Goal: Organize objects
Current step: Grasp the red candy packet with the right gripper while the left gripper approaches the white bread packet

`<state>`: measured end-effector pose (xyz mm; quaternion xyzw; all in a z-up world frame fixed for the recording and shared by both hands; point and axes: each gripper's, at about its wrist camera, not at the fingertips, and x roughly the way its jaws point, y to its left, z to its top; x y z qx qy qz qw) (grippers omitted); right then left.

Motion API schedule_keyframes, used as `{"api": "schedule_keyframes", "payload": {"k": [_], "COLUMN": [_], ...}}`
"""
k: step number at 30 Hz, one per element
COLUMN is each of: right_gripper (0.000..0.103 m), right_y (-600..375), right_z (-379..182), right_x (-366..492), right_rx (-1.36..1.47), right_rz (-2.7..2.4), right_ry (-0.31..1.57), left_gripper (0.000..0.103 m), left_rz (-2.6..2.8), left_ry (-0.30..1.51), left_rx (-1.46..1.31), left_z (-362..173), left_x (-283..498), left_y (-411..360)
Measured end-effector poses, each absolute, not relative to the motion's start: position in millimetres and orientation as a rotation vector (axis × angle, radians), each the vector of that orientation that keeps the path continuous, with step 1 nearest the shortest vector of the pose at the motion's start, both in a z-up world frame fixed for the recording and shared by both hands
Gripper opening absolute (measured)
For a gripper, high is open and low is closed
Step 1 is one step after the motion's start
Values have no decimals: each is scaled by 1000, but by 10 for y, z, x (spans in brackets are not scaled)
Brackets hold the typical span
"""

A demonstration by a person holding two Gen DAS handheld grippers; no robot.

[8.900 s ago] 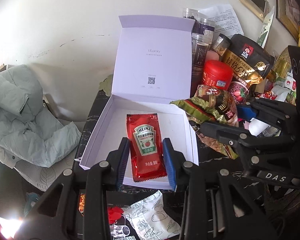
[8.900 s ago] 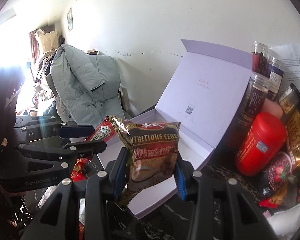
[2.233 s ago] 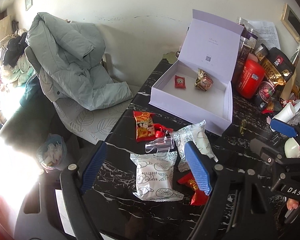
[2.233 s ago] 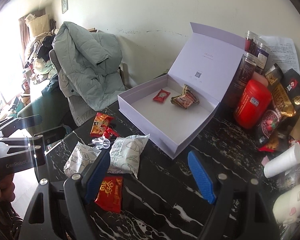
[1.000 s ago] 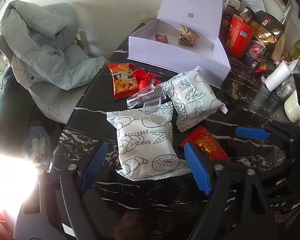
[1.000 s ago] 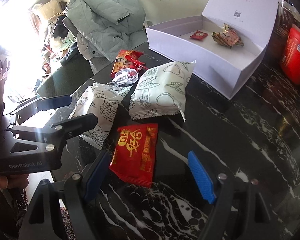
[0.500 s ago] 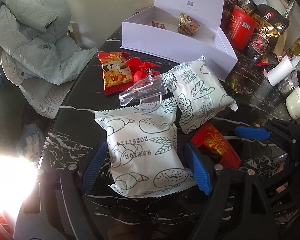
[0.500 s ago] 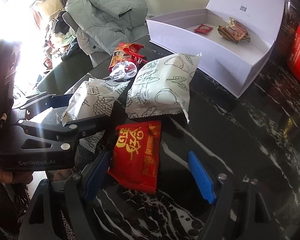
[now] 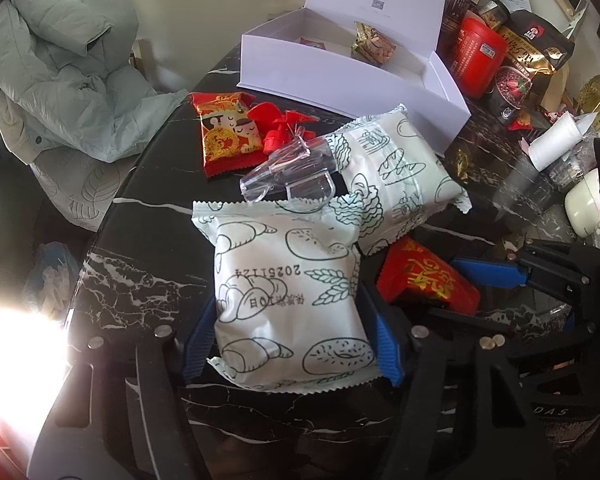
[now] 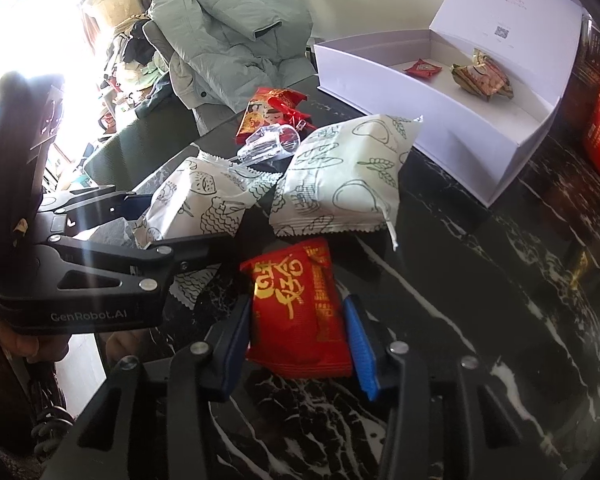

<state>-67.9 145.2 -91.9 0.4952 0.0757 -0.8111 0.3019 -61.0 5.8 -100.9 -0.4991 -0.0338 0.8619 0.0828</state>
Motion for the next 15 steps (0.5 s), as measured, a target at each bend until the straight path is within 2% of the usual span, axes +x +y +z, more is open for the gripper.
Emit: {"api": "schedule_keyframes", "payload": {"k": [4, 15], "right_gripper": [45, 44], "right_y": [1485, 1533], "right_z": [-915, -896], "right_x": [-653, -541], "right_rx": [1311, 1299], "right_rz": [-2152, -2150], "right_ry": [190, 206], "left_gripper": [60, 58], "left_rz": [2567, 2558], "left_ry": [-130, -152], "left_rx": [-1490, -1515], "left_z": [-1003, -989], "left_x": [-554, -380], "left_y": [29, 2]}}
